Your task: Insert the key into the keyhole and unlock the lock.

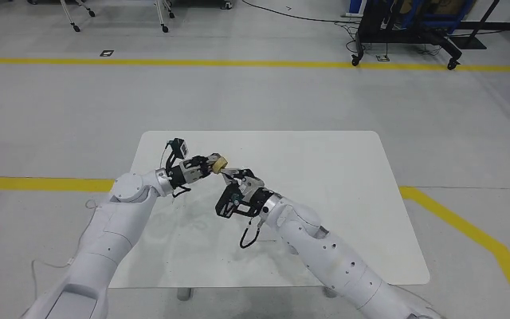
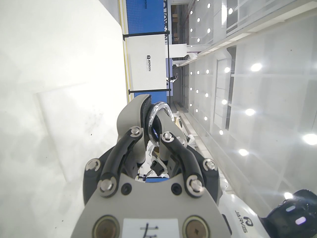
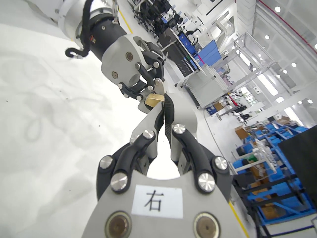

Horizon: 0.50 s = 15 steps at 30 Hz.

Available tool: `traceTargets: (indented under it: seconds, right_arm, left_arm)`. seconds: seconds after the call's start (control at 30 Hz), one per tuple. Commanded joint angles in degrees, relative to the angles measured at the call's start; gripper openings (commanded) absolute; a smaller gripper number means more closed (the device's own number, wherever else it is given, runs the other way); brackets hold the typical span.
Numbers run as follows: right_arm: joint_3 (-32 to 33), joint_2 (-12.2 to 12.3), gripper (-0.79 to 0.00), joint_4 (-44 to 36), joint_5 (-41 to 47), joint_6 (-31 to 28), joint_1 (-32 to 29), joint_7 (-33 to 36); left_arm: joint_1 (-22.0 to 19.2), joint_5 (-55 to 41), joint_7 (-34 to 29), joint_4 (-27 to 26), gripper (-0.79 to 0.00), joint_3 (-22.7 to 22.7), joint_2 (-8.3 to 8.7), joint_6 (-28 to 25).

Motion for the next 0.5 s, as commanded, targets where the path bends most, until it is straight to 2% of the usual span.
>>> traceTargets:
  seconds: [0.0,0.3,0.47]
  right_arm:
    - [1.11,0.11,-0.785,0.14,3.23,-2.53,-0.22,-0.94]
    - [6.27,0.55,-0.785,4.11,20.72,-18.73,1.04,-7.87]
    - [7.43,0.68,-0.785,6.10,24.33,-22.69,1.91,-8.26]
  left_arm:
    - [0.73,-0.61,-0.72,-0.70,-0.785,-0.78,0.13,-1.87]
    - [2.79,0.31,-1.45,-2.92,-0.785,-2.89,0.51,-6.85]
    - [3.49,0.44,-1.43,-3.64,-0.785,-3.60,0.56,-7.70]
